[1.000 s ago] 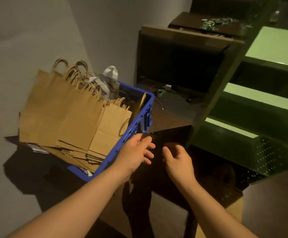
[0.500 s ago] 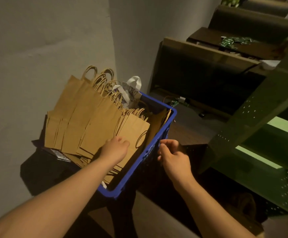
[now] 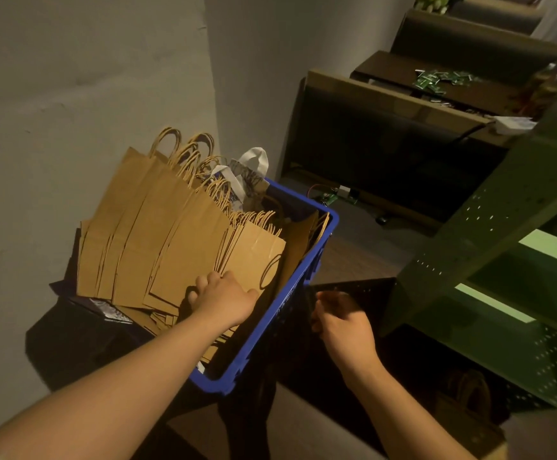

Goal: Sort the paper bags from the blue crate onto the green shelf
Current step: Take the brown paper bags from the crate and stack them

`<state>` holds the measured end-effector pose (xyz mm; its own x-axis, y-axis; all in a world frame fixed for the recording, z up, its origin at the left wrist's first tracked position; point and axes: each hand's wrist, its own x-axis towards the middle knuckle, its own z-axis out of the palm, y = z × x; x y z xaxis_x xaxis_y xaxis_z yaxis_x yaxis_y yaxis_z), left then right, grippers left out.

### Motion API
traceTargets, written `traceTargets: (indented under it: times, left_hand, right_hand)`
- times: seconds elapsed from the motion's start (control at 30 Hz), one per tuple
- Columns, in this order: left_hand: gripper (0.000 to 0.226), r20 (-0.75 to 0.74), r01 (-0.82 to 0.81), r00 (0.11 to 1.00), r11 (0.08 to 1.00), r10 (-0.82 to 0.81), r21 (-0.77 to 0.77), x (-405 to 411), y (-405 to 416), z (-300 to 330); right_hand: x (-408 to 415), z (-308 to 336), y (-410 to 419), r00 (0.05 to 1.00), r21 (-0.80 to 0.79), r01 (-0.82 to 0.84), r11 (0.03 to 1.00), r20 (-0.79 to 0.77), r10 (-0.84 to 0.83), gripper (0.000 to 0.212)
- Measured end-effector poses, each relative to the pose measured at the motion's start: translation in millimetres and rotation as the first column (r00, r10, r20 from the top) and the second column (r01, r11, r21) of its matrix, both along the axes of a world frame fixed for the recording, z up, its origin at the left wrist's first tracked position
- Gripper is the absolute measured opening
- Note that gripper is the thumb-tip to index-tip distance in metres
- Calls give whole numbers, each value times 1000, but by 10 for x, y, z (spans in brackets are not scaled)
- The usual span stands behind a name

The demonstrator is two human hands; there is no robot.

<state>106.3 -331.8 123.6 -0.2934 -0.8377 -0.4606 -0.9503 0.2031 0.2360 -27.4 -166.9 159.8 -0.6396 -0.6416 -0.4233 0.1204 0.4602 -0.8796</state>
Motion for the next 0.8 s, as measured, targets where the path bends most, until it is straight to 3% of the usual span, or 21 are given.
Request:
traceTargets:
  times: [0.13,0.3,0.53,0.7,0.8]
  left_hand:
    - [73,-31,-10,999,1000,10,-8,-1,13,-10]
    - [77,-191,-80,979,997,78,0,-13,-16,-47]
    - [95,-88,-68,994,998,68,9,-39,1,-122]
    - [86,-1,-12,1000,999,12,-31,-77,48,-43]
    - [75,-85,-31,996,994,22,-106,-64,66,-46]
  right_hand:
    - [9,-11,52,1000,27,0,1000,5,0,13]
    - [15,-23,111,999,58,-3,998,-35,5,14]
    - [-18,-28,187,997,101,9,995,-73,-2,24]
    - [-28,-62,222,997,140,19,990,-72,-9,30]
    - [-5,-58,240,999,141,17,990,-52,-9,28]
